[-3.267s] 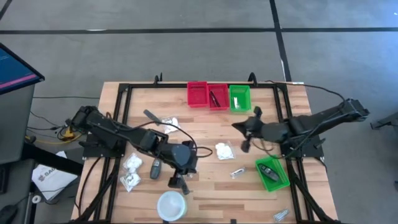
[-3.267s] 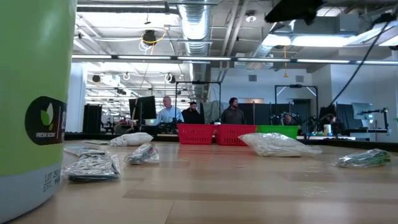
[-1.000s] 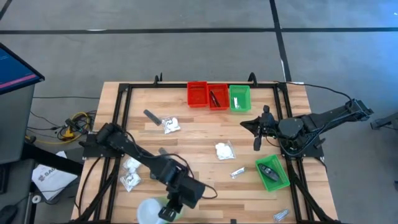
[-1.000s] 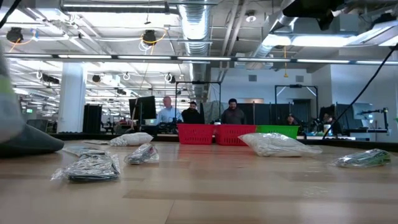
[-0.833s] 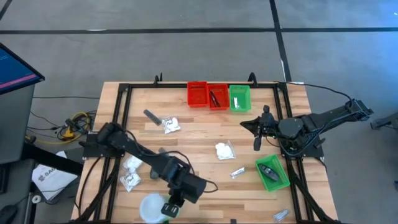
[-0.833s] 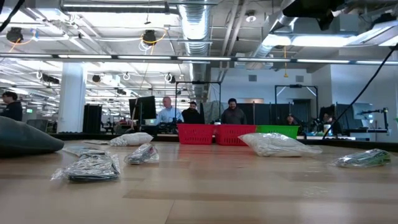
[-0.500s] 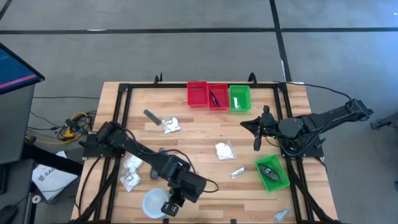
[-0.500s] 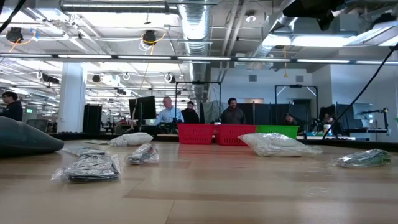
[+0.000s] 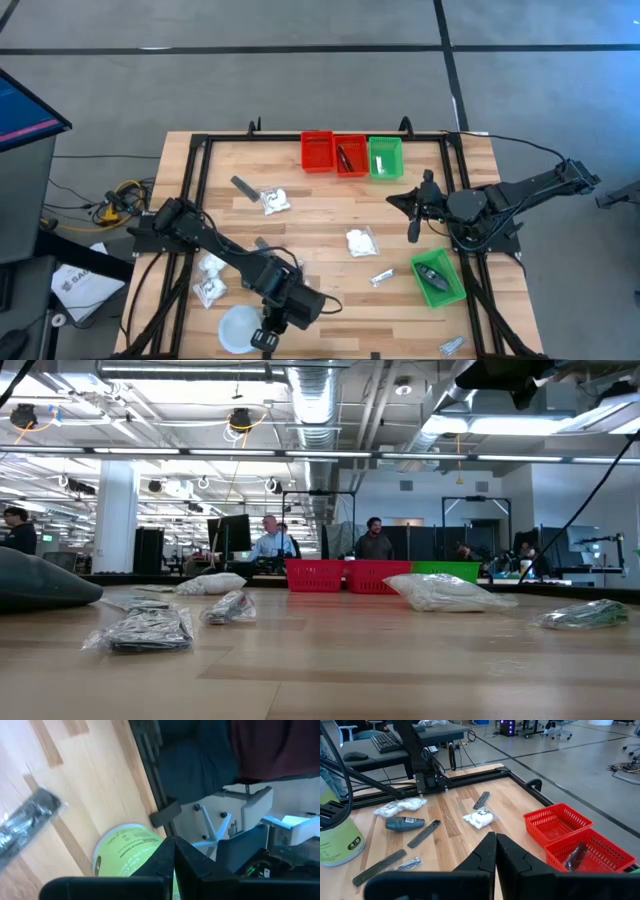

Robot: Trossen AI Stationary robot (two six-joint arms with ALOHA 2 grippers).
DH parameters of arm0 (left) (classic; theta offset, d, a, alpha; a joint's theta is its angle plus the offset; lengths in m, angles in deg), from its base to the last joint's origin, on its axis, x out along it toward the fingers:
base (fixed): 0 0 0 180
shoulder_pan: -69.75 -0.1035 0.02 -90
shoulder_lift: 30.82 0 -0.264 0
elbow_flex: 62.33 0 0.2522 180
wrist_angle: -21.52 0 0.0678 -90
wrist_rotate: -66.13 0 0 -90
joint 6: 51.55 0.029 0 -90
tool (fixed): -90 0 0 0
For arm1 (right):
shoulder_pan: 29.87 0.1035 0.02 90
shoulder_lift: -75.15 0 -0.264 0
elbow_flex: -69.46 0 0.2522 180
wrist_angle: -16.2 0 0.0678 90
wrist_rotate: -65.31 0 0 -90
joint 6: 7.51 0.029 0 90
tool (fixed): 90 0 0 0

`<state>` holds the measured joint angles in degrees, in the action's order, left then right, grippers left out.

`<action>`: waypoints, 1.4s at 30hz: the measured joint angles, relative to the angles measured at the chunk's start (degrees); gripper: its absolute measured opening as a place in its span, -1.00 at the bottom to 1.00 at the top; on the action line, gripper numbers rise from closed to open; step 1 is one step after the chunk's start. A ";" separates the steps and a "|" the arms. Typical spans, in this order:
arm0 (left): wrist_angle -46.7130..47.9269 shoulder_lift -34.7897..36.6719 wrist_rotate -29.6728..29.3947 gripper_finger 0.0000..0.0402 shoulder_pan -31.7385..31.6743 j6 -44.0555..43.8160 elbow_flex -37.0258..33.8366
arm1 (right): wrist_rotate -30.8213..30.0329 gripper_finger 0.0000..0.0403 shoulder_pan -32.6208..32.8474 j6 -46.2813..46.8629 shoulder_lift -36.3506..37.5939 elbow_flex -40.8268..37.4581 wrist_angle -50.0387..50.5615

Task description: Pick & Place Travel size toiletries

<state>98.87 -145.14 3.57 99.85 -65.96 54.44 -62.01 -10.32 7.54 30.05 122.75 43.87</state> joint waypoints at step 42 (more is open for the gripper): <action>-5.20 17.76 0.01 -0.99 6.38 -23.43 -30.05 | 0.02 -1.00 0.00 0.04 0.00 0.02 0.85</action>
<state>93.66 -127.39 3.59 106.23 -89.39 24.38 -61.99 -10.32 7.59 30.05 122.77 44.72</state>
